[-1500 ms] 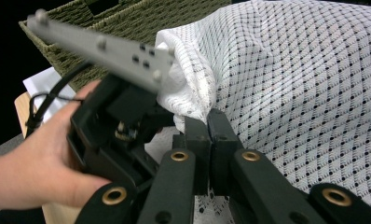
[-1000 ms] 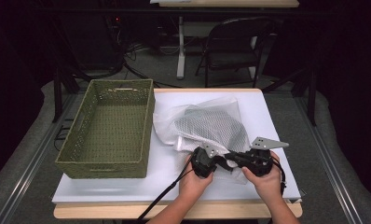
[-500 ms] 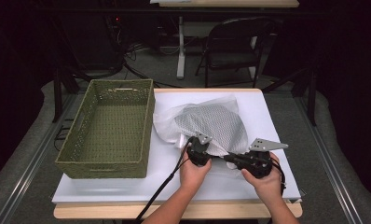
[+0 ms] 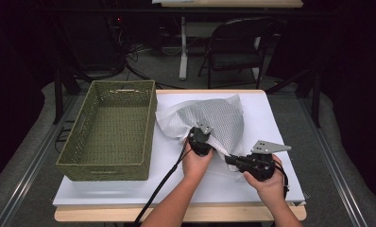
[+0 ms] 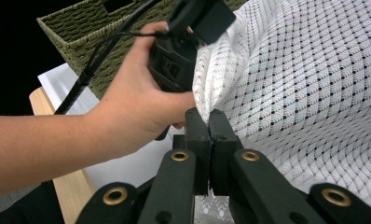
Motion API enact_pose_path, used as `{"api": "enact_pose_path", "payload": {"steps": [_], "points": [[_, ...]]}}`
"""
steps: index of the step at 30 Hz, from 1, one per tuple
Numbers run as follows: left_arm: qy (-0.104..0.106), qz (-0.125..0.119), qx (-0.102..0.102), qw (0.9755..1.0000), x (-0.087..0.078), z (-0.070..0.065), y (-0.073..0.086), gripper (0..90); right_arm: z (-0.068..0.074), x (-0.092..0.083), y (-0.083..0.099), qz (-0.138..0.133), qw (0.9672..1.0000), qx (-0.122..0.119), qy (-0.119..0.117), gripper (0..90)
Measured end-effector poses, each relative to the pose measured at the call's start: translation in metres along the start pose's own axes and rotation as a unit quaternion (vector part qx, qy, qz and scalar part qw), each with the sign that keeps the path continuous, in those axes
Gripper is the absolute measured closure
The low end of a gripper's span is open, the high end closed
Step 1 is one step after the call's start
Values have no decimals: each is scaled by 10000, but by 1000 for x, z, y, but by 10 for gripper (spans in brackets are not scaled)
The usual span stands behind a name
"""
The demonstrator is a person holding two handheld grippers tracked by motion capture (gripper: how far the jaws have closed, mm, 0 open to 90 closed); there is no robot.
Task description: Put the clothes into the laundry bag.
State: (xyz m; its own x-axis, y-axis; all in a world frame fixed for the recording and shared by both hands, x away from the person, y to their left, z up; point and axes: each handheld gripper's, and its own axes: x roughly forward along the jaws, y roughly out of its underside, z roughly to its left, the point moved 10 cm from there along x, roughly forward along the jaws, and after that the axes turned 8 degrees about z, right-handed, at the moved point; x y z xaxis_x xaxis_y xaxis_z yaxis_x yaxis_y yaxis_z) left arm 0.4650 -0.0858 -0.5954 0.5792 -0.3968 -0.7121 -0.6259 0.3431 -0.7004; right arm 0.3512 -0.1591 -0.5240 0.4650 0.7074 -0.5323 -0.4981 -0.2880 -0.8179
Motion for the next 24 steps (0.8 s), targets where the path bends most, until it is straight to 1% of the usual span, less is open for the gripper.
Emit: {"api": "enact_pose_path", "payload": {"steps": [2,5,6,7,10,13,14,15,16,18,20,21,22,24], "points": [[112,55,25,9999,2,-3,4,724,-1,1,0,-18,10000,19,10,891],[158,130,9,9998,0,-4,7,698,-2,0,0,-23,10000,19,13,890],[208,165,-7,9996,-1,-4,8,684,-2,0,0,-17,10000,17,15,890],[239,189,-26,9995,-1,-5,9,656,-2,0,0,-24,10000,23,25,890],[287,237,-1,9993,-5,-8,10,590,-4,-1,0,-53,10000,25,43,890],[431,244,-20,9988,-9,-11,12,503,-6,-1,0,-68,9999,50,69,889],[532,233,-53,9983,-13,-13,14,483,-6,-1,0,-72,9999,55,76,889],[551,220,-33,9982,-16,-14,15,467,-8,-2,1,-78,9999,65,99,889],[570,150,-32,9983,-19,-14,15,459,-8,-2,1,-71,9999,77,97,889],[651,169,16,9977,-25,-15,18,435,-9,-2,0,-96,9999,86,95,889],[673,180,-24,9976,-31,-15,20,429,-9,-2,0,-96,9999,78,99,888],[730,213,-37,9971,-35,-15,21,422,-9,-2,0,-92,9999,104,99,889],[755,196,-50,9969,-39,-15,22,419,-9,-3,1,-84,9998,127,92,889],[778,202,0,9968,-47,-15,27,417,-9,-4,0,-78,9999,91,104,889]]}}
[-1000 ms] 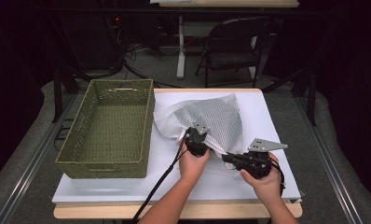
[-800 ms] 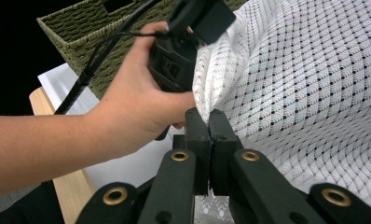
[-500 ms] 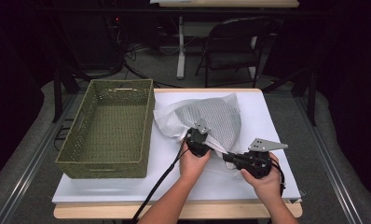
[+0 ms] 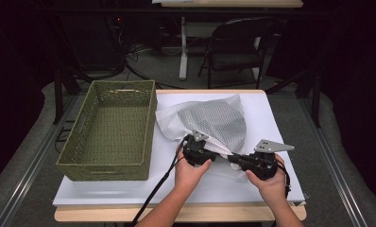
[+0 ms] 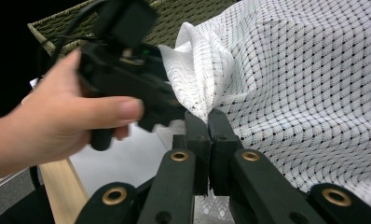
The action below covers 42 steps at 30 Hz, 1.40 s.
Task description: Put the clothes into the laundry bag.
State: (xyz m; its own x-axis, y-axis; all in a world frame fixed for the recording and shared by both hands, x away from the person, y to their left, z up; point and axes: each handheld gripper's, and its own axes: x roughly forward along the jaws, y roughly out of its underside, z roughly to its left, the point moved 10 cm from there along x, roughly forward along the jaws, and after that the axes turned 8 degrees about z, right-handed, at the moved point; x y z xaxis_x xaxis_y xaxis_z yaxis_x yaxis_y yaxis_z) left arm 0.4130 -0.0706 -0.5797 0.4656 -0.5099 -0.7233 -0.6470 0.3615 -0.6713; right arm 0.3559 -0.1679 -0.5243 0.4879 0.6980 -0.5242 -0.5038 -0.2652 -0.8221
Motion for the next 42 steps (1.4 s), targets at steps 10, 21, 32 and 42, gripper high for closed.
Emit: {"api": "enact_pose_path", "payload": {"steps": [10,21,32,42], "points": [[27,116,254,9996,-53,7,33,415,-6,-9,-2,-88,9999,61,92,888],[-512,73,474,9975,-82,26,59,455,-11,-14,-4,-160,9997,77,165,888],[-557,360,251,9975,-38,40,55,474,-16,-16,-3,-171,9996,98,195,888],[-1047,351,105,9938,-1,47,35,516,-14,-13,-1,-142,9997,124,157,887]]}}
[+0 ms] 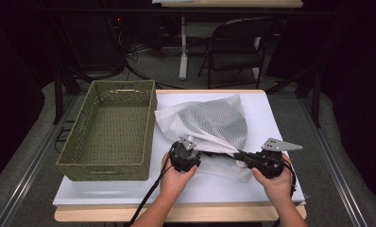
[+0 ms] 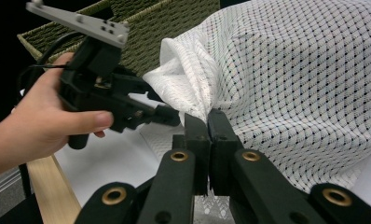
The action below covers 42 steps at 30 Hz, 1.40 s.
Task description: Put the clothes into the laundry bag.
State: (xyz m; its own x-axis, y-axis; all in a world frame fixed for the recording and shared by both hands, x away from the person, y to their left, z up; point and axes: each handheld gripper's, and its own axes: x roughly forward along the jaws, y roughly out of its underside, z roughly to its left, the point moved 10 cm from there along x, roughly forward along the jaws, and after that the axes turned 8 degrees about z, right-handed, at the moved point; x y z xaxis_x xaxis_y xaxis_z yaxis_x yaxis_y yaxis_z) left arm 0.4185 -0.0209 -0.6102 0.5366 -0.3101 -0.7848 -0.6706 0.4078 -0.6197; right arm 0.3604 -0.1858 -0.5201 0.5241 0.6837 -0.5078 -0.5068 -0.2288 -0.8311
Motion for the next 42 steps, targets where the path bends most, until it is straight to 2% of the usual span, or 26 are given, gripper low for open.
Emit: {"api": "enact_pose_path", "payload": {"steps": [2,4,6,7,11,13,15,19,21,25,26,28,30,33,35,38,42], "points": [[-99,72,-6,9999,4,5,0,626,0,1,0,7,10000,10,-8,887],[-85,136,9,9999,6,9,2,758,0,1,1,2,10000,6,-12,887],[-41,100,14,9999,4,11,3,888,0,2,1,29,10000,9,-15,887],[-10,78,23,10000,2,11,3,899,1,2,2,33,10000,7,-24,887],[159,37,99,9998,-10,10,5,900,2,3,1,22,10000,-24,-27,887],[252,-83,128,9996,-20,8,7,900,2,2,1,9,10000,-29,-18,887],[412,-215,172,9988,-34,3,8,900,1,1,0,-17,10000,-35,5,887],[596,-409,364,9967,-67,-2,14,900,0,-2,-2,-69,10000,3,28,887],[685,-454,393,9958,-79,-3,17,900,0,-4,-3,-102,9999,-6,28,887],[1010,-541,280,9930,-101,-5,26,900,3,-10,-8,-190,9998,-79,66,887],[1150,-571,227,9915,-107,-6,29,900,3,-12,-9,-184,9998,-68,68,887],[1177,-555,252,9912,-115,-5,38,900,3,-14,-9,-192,9998,-55,53,886],[1151,-506,253,9917,-118,-3,45,900,2,-15,-7,-165,9998,-60,56,886],[1000,-315,376,9938,-112,3,64,900,1,-13,0,-49,9999,-61,67,886],[1086,-239,330,9932,-108,5,72,900,3,-10,4,40,9999,-100,37,885],[1044,-314,262,9937,-105,8,75,900,9,-6,5,77,9998,-155,39,885],[1059,-249,276,9937,-102,10,79,895,14,1,7,150,9997,-182,6,884]]}}
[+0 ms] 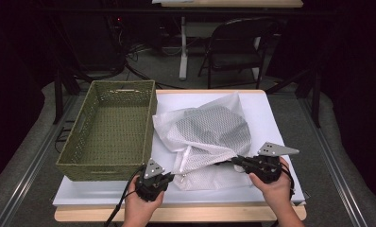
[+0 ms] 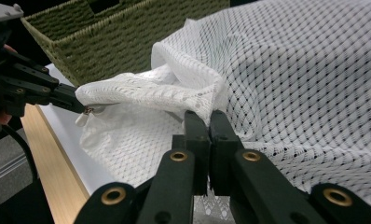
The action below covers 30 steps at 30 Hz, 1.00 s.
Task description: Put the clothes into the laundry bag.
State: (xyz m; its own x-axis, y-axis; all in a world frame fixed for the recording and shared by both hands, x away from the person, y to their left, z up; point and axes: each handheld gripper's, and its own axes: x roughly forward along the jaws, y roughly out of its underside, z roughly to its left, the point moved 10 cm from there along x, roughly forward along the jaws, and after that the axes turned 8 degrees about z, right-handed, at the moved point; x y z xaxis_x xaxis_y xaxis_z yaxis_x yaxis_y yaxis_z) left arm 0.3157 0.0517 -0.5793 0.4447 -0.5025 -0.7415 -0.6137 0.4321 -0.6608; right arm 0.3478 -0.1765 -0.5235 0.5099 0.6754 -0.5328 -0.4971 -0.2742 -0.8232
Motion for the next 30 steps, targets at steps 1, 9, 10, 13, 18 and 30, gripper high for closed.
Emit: {"api": "enact_pose_path", "payload": {"steps": [1,9,10,13,18,30], "points": [[71,-3,-5,10000,1,-1,1,897,0,3,2,42,10000,25,-12,883],[312,-115,-21,9994,0,-4,0,900,-5,9,19,199,9997,126,68,779],[332,-131,-39,9994,-1,-5,-1,900,-5,6,20,157,9997,183,70,742],[390,-169,-40,9991,-1,-8,-4,900,-6,1,18,-66,9996,138,249,608],[411,-191,-15,9990,0,-11,-7,900,-2,-11,15,-335,9976,-55,598,526],[566,-330,189,9977,-1,-27,-41,900,56,-10,4,-397,9965,-701,222,619]]}}
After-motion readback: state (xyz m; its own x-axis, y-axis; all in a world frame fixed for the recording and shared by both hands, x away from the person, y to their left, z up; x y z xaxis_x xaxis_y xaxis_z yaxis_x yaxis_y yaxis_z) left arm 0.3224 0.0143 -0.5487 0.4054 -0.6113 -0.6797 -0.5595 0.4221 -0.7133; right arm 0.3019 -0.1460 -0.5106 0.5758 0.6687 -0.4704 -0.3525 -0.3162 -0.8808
